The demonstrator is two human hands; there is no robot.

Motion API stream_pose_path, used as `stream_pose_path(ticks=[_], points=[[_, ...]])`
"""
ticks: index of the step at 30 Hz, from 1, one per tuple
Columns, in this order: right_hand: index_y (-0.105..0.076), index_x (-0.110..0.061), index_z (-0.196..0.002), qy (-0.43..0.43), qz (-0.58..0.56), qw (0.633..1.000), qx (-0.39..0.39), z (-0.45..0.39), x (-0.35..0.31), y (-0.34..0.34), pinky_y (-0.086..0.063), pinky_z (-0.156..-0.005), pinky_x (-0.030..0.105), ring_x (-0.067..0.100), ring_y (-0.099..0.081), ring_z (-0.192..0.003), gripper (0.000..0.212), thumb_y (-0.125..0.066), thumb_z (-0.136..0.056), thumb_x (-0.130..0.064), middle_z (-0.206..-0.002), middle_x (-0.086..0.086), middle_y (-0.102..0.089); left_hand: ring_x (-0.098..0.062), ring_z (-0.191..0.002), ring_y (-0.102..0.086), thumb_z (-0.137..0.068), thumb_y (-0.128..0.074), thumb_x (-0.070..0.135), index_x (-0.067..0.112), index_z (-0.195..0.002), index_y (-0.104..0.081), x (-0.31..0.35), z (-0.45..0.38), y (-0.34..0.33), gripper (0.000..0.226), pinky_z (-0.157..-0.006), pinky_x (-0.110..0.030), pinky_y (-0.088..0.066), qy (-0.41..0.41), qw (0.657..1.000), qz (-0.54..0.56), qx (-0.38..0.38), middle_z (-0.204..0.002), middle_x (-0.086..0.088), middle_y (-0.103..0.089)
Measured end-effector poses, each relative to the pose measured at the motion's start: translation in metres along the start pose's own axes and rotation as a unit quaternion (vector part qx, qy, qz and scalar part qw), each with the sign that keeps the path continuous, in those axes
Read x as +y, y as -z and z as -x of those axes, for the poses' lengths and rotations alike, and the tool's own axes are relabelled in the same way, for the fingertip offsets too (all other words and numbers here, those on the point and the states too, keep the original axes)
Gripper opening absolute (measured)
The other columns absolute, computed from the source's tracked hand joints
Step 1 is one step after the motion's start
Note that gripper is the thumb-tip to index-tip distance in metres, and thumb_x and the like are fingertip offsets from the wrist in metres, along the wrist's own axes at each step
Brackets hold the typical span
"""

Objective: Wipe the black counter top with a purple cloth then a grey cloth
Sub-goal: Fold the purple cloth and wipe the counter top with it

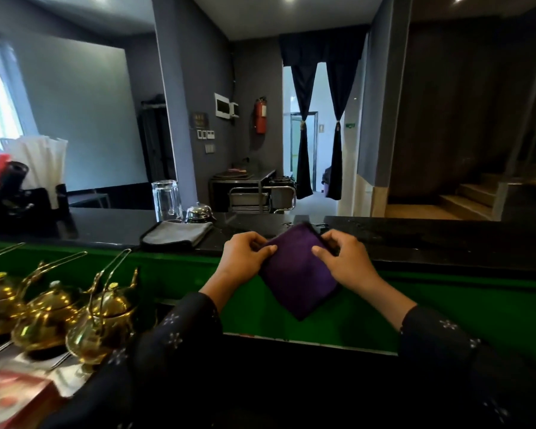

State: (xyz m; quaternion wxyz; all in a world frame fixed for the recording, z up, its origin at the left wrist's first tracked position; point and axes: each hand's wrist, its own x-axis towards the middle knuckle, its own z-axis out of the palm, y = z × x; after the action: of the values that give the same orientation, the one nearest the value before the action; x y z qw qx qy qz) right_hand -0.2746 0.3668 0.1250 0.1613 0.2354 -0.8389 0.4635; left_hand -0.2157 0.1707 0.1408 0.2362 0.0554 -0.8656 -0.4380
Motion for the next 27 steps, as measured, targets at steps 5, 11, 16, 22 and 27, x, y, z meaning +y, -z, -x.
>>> stream_pose_path(ticks=[5,11,16,22,27], points=[[-0.061,-0.019,-0.094,0.004,0.066,0.998,-0.002,-0.054,-0.017,-0.022,-0.046,-0.077,0.031,0.016,-0.059,-0.085,0.006,-0.065,-0.09,-0.022,-0.09,-0.002,-0.063,-0.016,-0.08,-0.063,-0.082,-0.073,0.023,0.01,-0.093,-0.069,-0.012,-0.045,0.02,0.018,-0.068,-0.024,-0.049,-0.002,1.0,-0.015,0.004,-0.086,-0.006,-0.068],[-0.061,-0.022,-0.103,-0.05,0.128,0.99,-0.033,-0.102,-0.02,-0.073,-0.051,-0.086,0.042,0.023,-0.061,-0.096,0.013,-0.061,-0.091,-0.029,-0.101,0.002,-0.064,-0.014,-0.079,-0.059,-0.082,-0.071,0.021,0.008,-0.092,-0.069,-0.046,-0.102,0.031,0.016,-0.069,-0.022,-0.044,-0.012,0.996,-0.092,0.012,-0.086,-0.004,-0.067],[-0.047,-0.022,-0.13,-0.02,0.299,0.953,-0.034,-0.114,-0.021,-0.106,-0.038,-0.102,0.042,0.026,-0.047,-0.123,0.039,-0.057,-0.093,-0.026,-0.133,0.005,-0.052,-0.014,-0.083,-0.059,-0.085,-0.067,0.032,0.013,-0.098,-0.068,-0.075,-0.132,0.035,0.022,-0.075,-0.024,-0.046,-0.04,0.979,-0.184,-0.073,-0.096,-0.004,-0.069],[-0.018,-0.027,-0.153,0.067,0.296,0.92,-0.247,-0.101,-0.032,-0.124,-0.003,-0.119,0.044,0.014,-0.006,-0.149,0.065,-0.03,-0.097,-0.057,-0.161,-0.005,-0.013,-0.021,-0.113,-0.055,-0.09,-0.047,0.053,0.024,-0.121,-0.057,-0.111,-0.156,0.078,0.044,-0.101,-0.047,-0.041,-0.047,0.937,-0.346,-0.019,-0.122,-0.002,-0.06],[-0.005,-0.03,-0.154,-0.008,0.338,0.887,-0.314,-0.113,-0.027,-0.138,0.005,-0.119,0.048,0.014,0.001,-0.149,0.071,-0.013,-0.093,-0.066,-0.163,-0.006,0.001,-0.029,-0.126,-0.047,-0.086,-0.044,0.063,0.019,-0.137,-0.045,-0.146,-0.16,0.093,0.067,-0.106,-0.048,-0.036,0.033,0.93,-0.347,-0.121,-0.141,-0.01,-0.048]])
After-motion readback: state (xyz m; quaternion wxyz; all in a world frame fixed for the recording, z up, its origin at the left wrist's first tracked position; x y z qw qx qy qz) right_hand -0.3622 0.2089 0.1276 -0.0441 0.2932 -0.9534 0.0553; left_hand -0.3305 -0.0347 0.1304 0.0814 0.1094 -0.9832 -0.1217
